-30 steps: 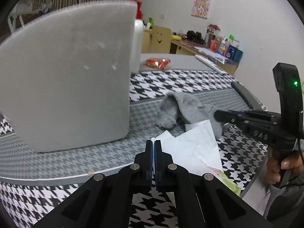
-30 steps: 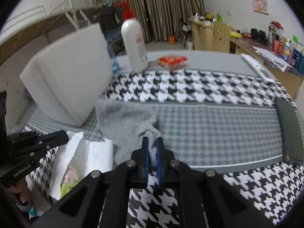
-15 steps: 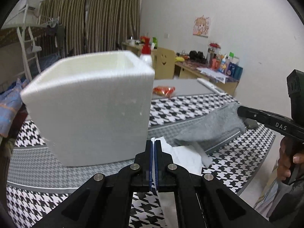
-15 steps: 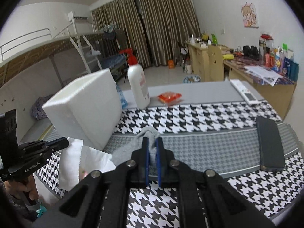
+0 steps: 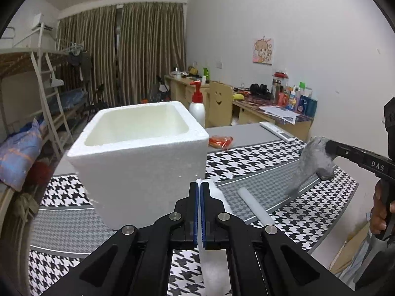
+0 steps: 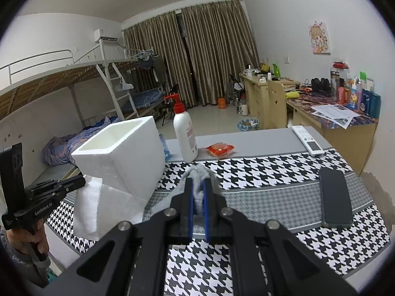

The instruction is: Organize soft objects

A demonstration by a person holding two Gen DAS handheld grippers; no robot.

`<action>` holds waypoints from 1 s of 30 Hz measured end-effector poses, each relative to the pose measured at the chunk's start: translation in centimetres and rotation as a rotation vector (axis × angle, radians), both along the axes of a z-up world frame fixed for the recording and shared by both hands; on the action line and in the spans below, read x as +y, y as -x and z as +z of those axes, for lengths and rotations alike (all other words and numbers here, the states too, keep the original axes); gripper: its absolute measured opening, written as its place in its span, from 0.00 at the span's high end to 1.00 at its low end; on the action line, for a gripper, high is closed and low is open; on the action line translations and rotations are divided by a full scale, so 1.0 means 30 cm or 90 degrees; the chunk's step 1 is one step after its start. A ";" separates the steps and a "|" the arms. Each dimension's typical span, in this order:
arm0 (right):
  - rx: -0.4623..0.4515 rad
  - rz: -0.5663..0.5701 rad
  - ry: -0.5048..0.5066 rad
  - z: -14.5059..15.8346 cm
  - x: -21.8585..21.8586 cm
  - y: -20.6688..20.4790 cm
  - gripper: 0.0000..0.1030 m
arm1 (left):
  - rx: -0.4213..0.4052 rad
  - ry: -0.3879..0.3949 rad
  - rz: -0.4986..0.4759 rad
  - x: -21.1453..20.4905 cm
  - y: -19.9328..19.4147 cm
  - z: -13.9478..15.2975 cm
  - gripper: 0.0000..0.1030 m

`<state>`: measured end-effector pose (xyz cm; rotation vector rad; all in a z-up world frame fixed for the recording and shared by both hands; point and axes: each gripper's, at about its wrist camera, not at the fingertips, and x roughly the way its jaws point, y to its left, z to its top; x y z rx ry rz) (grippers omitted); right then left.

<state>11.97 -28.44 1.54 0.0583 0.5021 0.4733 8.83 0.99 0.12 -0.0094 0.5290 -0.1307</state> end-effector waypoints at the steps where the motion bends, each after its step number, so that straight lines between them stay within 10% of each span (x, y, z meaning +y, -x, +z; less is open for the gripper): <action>1: 0.004 0.000 0.002 -0.010 -0.001 0.000 0.91 | 0.004 -0.003 0.001 0.000 0.001 -0.006 0.99; 12: 0.068 -0.004 0.035 -0.146 -0.012 -0.021 0.91 | 0.104 -0.013 0.041 0.013 -0.063 -0.194 0.94; 17: 0.082 -0.005 0.035 -0.176 -0.010 -0.029 0.91 | 0.136 0.009 0.064 0.039 -0.075 -0.254 0.40; 21: 0.094 -0.007 0.046 -0.209 -0.009 -0.049 0.91 | 0.146 0.034 0.055 0.043 -0.064 -0.279 0.24; 27: 0.113 -0.032 0.085 -0.266 -0.014 -0.072 0.89 | 0.158 0.061 0.054 0.053 -0.111 -0.295 0.24; 30: 0.115 -0.053 0.095 -0.271 -0.023 -0.080 0.67 | 0.172 0.055 0.059 0.056 -0.153 -0.303 0.25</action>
